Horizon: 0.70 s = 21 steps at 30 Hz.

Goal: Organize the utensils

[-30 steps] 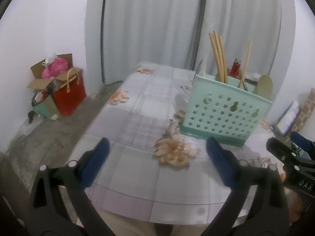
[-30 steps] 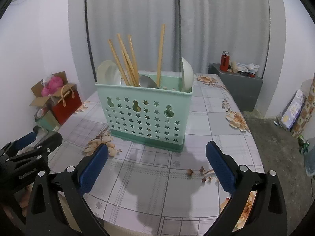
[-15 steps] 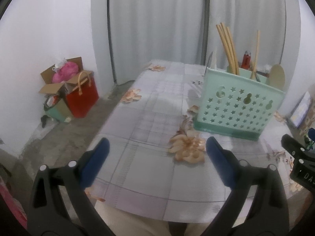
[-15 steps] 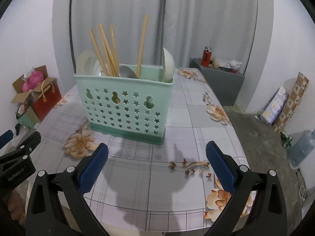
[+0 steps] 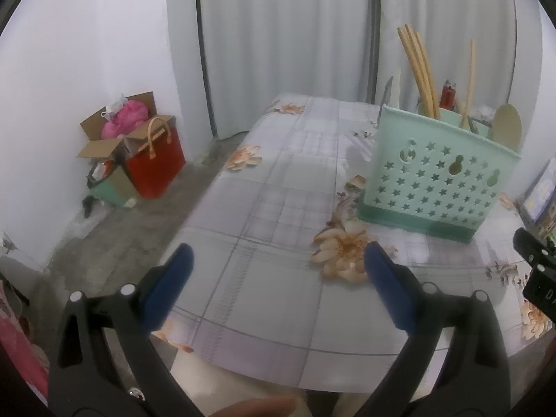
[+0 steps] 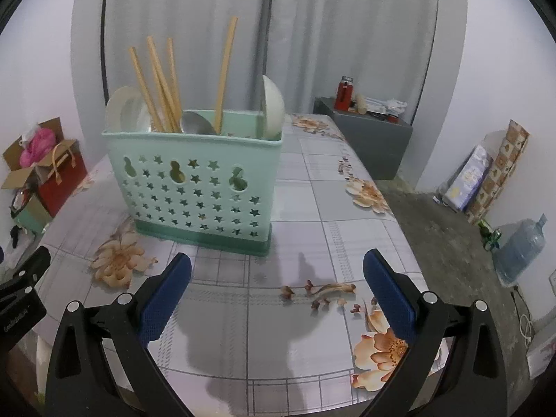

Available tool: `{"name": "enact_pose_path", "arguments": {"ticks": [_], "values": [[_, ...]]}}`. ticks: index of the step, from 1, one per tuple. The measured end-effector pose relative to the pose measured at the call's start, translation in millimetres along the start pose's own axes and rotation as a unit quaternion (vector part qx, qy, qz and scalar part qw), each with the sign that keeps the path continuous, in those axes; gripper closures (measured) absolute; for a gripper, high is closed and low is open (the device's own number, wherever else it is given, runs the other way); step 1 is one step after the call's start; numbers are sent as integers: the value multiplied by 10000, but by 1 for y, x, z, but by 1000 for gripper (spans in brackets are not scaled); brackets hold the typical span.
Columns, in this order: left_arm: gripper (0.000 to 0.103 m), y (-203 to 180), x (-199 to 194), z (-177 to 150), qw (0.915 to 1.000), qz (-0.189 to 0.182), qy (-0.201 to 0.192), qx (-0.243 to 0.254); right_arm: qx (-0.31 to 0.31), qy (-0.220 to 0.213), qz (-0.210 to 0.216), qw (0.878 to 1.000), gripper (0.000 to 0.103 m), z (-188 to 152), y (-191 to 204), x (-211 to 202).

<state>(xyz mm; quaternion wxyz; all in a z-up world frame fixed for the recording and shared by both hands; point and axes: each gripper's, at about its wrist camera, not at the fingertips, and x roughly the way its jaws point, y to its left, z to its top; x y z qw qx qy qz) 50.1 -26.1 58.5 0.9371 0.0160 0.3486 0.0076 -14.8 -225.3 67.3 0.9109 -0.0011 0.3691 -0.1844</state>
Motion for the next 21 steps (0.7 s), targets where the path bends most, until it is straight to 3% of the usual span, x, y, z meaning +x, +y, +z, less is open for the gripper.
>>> {"name": "enact_pose_path", "arguments": {"ticks": [21], "values": [[9,0,2,2,10000,9,34,7,65,-66,-44,9999,7,4,-4,-4]]}}
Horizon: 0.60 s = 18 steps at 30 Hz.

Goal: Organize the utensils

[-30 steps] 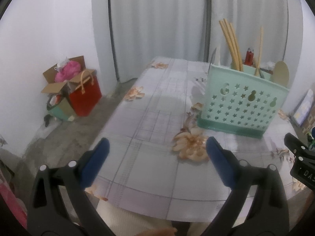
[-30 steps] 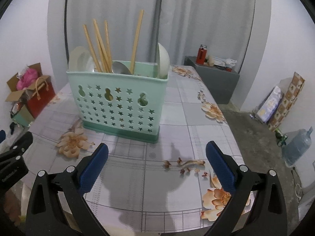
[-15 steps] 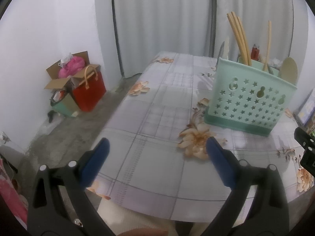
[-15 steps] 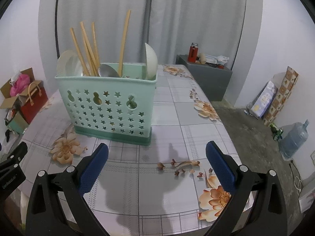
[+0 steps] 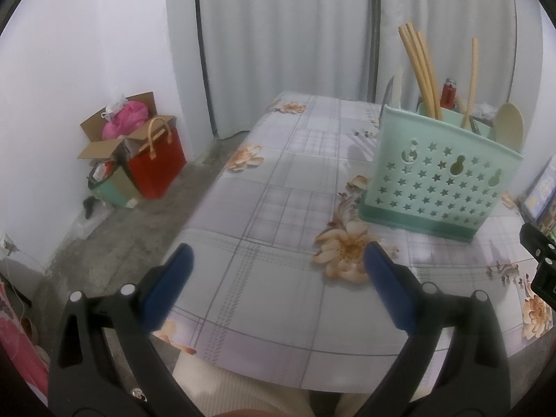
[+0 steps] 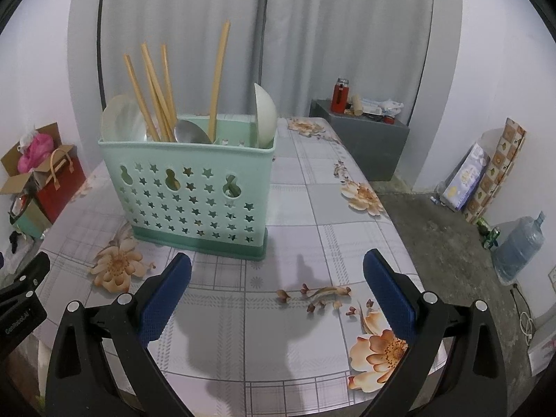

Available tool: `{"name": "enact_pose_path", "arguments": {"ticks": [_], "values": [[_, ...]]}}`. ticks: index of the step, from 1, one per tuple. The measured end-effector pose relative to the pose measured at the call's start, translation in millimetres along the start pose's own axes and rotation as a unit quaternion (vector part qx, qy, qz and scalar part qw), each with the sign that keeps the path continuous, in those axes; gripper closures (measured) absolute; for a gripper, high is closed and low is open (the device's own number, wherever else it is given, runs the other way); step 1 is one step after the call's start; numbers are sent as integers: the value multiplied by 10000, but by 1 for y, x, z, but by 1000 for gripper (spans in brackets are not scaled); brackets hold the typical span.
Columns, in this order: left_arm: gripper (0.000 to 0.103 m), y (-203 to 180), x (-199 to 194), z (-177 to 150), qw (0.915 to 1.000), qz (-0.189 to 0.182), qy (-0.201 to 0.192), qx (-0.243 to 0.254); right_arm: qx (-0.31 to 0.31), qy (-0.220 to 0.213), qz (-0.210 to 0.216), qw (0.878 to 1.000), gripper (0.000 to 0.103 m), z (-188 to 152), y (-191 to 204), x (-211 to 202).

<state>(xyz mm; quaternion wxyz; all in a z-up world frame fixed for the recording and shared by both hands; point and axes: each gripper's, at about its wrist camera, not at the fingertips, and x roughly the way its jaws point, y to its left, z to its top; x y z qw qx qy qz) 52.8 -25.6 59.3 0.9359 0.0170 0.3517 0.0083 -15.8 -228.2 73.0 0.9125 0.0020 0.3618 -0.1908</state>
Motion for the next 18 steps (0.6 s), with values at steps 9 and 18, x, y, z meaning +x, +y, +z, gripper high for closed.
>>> {"name": "enact_pose_path", "arguments": {"ticks": [9,18], "values": [[9,0,-1,0,10000,8,-7,-8,-26,-11,-2,10000,7,0,1,0],[9,0,-1,1,10000,8,-2,1,-35,-27,1,10000,7,1,1,0]]}}
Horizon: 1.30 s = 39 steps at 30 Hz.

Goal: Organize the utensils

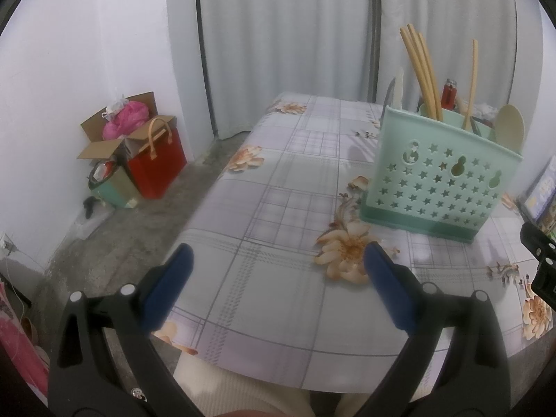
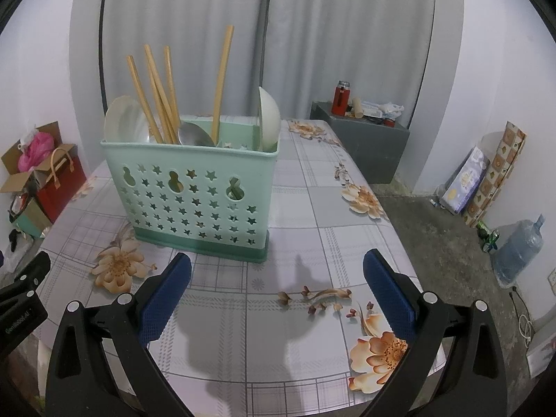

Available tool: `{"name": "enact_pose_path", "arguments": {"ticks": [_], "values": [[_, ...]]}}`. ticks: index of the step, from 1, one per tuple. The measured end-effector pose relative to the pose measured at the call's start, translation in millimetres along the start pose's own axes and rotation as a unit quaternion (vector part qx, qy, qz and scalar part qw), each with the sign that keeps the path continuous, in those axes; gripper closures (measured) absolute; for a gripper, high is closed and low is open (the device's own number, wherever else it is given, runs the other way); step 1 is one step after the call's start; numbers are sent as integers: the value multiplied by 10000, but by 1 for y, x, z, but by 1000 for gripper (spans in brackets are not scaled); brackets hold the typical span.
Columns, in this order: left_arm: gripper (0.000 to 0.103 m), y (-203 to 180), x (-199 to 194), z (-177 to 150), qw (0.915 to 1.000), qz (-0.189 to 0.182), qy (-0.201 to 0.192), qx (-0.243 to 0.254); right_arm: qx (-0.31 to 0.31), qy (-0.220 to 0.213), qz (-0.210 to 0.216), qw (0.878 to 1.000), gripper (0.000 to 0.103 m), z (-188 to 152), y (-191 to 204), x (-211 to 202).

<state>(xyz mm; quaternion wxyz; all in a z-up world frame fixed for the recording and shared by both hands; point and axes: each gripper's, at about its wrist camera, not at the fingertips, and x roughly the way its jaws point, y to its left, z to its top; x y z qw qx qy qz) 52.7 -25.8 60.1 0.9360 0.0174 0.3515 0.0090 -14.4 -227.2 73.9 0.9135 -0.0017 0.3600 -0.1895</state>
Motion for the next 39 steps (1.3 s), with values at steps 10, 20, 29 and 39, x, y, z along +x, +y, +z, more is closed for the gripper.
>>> {"name": "enact_pose_path", "arguments": {"ticks": [10,20,29,39], "values": [[9,0,0,0,10000,-14,21,8,-11,-1,-3,10000,7,1,1,-1],[9,0,1,-1,10000,-17,38,3,-7,-6,-1,10000,7,1,1,-1],[9,1,3,-4,10000,-15,59,-2,-5,-4,0,10000,7,1,1,-1],[9,1,3,-3,10000,-18,65,-3,-11,-4,-3,10000,7,1,1,-1]]}}
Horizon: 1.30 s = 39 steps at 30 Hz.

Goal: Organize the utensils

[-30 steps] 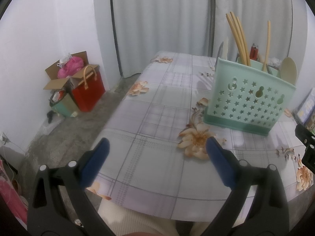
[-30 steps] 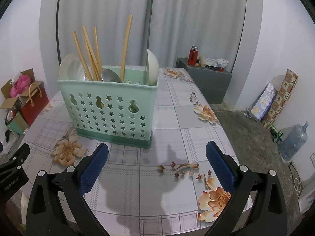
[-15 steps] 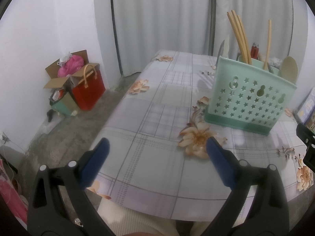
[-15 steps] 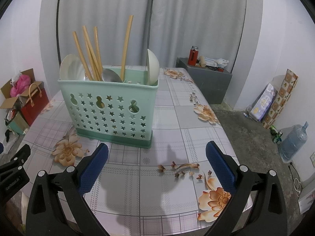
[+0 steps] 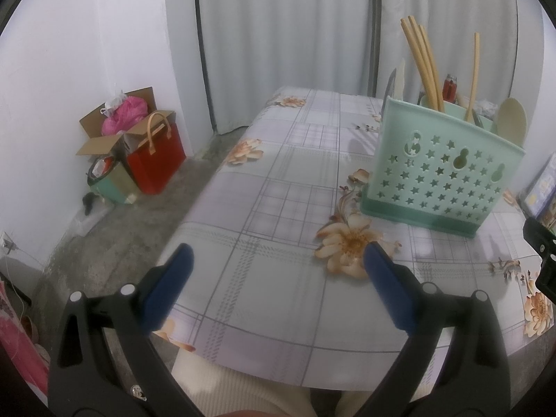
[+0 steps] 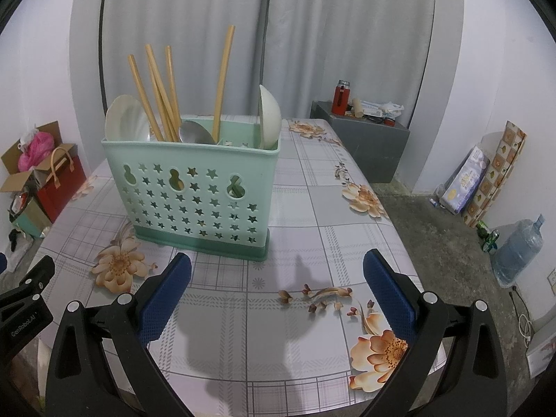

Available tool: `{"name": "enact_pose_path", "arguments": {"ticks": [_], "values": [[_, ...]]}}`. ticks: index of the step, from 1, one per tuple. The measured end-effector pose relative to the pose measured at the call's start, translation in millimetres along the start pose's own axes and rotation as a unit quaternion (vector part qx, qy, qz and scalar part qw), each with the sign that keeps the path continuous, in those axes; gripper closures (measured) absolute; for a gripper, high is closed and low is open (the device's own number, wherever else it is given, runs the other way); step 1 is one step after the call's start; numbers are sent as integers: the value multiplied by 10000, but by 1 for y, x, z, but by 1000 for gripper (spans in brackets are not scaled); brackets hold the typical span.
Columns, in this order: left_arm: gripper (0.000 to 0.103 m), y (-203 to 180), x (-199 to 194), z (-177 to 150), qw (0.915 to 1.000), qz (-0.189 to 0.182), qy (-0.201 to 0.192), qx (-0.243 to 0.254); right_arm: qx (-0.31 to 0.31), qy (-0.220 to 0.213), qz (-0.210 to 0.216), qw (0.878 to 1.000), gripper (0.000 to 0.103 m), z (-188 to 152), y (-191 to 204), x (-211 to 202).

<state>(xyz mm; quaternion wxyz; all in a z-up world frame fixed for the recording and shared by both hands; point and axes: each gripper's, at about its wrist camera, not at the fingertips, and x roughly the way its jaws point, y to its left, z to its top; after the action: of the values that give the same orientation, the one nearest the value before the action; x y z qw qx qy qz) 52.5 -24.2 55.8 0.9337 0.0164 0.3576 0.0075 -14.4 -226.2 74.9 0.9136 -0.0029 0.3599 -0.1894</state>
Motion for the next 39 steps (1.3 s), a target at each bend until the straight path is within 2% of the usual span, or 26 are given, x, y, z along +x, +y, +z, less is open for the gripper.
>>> {"name": "enact_pose_path", "arguments": {"ticks": [39], "values": [[9,-1,1,-3,10000,-38,6,42,-1,0,8,10000,7,1,1,-1]]}}
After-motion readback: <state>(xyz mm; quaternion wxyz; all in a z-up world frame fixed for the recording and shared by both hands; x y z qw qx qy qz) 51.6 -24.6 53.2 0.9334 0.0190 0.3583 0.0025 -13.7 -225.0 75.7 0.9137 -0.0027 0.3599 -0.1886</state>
